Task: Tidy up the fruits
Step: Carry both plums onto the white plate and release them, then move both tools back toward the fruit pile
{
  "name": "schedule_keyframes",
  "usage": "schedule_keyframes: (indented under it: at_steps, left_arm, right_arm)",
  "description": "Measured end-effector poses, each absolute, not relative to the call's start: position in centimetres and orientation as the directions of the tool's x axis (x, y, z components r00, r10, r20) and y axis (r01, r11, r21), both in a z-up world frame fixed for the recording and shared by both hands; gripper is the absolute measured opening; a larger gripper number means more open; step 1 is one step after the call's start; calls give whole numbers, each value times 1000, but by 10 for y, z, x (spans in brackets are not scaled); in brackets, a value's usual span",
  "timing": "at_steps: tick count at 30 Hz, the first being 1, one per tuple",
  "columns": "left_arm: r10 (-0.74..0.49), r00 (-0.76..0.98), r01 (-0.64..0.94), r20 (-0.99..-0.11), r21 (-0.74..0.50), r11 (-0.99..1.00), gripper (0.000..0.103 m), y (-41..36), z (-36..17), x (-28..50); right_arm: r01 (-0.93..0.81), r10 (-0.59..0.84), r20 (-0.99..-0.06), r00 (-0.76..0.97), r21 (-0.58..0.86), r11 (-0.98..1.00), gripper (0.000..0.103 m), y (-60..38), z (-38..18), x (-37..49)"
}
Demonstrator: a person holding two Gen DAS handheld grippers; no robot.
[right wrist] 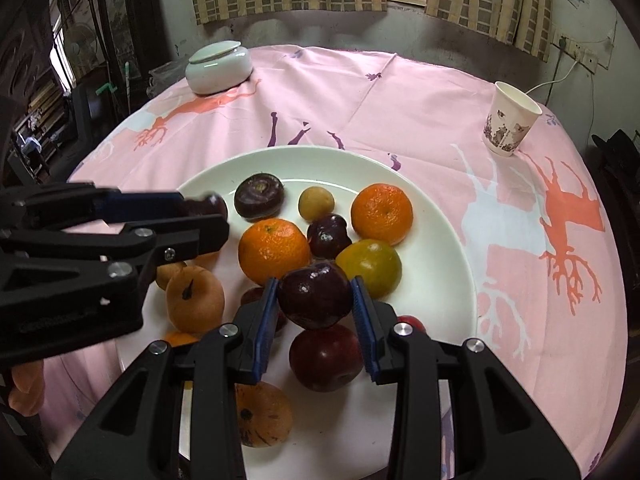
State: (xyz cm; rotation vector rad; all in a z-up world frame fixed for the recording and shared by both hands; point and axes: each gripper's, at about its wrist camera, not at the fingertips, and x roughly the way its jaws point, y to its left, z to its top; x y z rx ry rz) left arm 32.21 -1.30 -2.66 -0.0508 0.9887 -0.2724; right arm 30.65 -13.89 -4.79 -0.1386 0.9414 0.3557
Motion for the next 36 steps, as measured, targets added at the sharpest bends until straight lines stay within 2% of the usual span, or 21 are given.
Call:
schedule_keyframes:
  at_steps: [1,4,8,9,10,11,12,18,21,22,24,26,28,36]
  left_arm:
    - [-242,540,195,-806,-160,968,75,-11,-23,320]
    - [-258,546,197,-797,-177,964,76,-8,-14,316]
    - [-289,546,187,-787,-222,957,78,0,-3,302]
    - [-293,552,185,-781,-228,956,78,2,1,296]
    - [-299,561,184,-772,-237,954,78,5,6,288]
    - [-305,571,185,-762,-243,952,78,7,10,280]
    - [-309,581,186,-753,-247,951,78,10,15,271]
    - [-313,641,184,-701,-256,949,81,30,38,220]
    - [-299,666,181,-683,-241,953,88,41,41,196]
    - [-290,675,179,-678,-230,957,90,44,41,188]
    - [-262,690,174,-674,-196,965,93,47,37,172]
    - [-236,704,166,-670,-168,972,100,50,29,156]
    - [-232,710,157,-665,-171,973,101,53,16,140]
    - [-251,619,138,-744,-211,968,101,49,-54,102]
  right_arm:
    - [-356,229,-810,540,26,934,37,-138,-48,304]
    - [-348,195,-811,552,-11,937,37,-137,-47,302]
    - [-354,250,-801,544,51,934,37,-140,-45,300]
    - [-353,263,-798,542,68,933,40,-141,-45,300]
    - [-346,260,-794,550,68,936,48,-141,-45,300]
    - [-332,248,-783,571,55,941,73,-142,-44,299]
    - [-326,243,-755,610,41,945,76,-142,-41,296]
    - [-302,239,-738,632,49,952,76,-145,-34,291]
    - [-313,245,-718,651,40,949,77,-149,-21,273]
    - [-317,248,-710,659,36,948,79,-150,-16,263]
    - [-329,285,-686,669,70,942,92,-158,-8,237]
    - [-343,331,-667,668,119,932,98,-165,-4,208]
    - [-350,364,-653,664,159,923,102,-173,-5,171]
    - [-294,367,-625,689,222,930,102,-188,-37,68]
